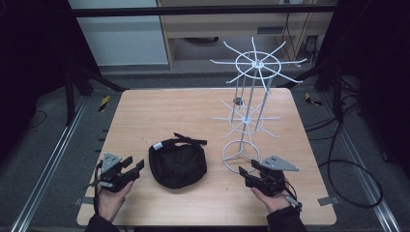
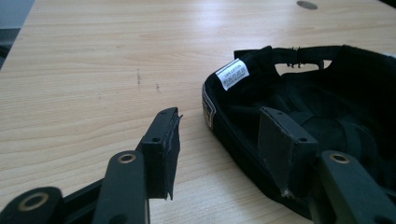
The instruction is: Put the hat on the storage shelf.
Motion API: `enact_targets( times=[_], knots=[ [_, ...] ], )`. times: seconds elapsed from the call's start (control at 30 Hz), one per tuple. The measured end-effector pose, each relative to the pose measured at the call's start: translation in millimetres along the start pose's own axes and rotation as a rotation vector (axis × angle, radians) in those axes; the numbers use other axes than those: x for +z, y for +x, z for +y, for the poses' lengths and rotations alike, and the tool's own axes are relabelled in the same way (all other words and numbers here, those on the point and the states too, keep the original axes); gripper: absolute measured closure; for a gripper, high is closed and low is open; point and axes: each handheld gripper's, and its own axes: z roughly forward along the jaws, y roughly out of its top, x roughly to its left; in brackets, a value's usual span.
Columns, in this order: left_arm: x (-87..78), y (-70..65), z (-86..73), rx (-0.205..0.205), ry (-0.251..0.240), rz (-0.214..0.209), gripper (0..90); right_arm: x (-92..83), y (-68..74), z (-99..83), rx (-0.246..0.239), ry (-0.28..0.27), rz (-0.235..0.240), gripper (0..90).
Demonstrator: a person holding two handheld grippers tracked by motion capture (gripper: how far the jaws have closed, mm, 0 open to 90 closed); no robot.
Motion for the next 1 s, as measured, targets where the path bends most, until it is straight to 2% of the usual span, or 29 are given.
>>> enact_targets(
  times=[0.3, 0.37, 0.47, 0.57, 0.63, 0.73, 0.87, 1.0],
  knots=[
    [24.8, -10.2, 1.9, 0.03, 0.075, 0.001, 50.7, 16.5, 22.1, 11.2, -0.022, -0.005, 0.047, 45.9],
    [31.0, -12.0, 1.9, 0.038, 0.095, 0.003, 51.7, 22.4, 31.0, 14.6, -0.028, -0.001, 0.065, 45.9],
    [38.1, -14.6, 1.5, 0.048, 0.113, 0.004, 52.9, 25.7, 35.8, 16.4, -0.032, 0.001, 0.076, 46.1],
    [44.3, -15.6, 1.0, 0.044, 0.137, -0.005, 56.9, 33.3, 45.7, 20.6, -0.045, 0.003, 0.1, 46.2],
    [49.3, -14.6, -0.1, 0.026, 0.158, -0.013, 57.1, 35.4, 47.8, 21.6, -0.046, 0.005, 0.105, 46.2],
    [53.9, -13.5, -1.7, 0.02, 0.183, -0.014, 63.2, 41.8, 53.6, 23.3, -0.046, 0.013, 0.117, 46.2],
    [53.0, -11.4, -1.7, -0.013, 0.193, -0.041, 69.0, 50.0, 59.6, 23.4, -0.048, 0.029, 0.129, 46.4],
    [50.5, -11.7, -2.0, -0.025, 0.21, -0.071, 76.1, 58.7, 65.4, 21.3, -0.057, 0.049, 0.137, 46.4]
  ],
)
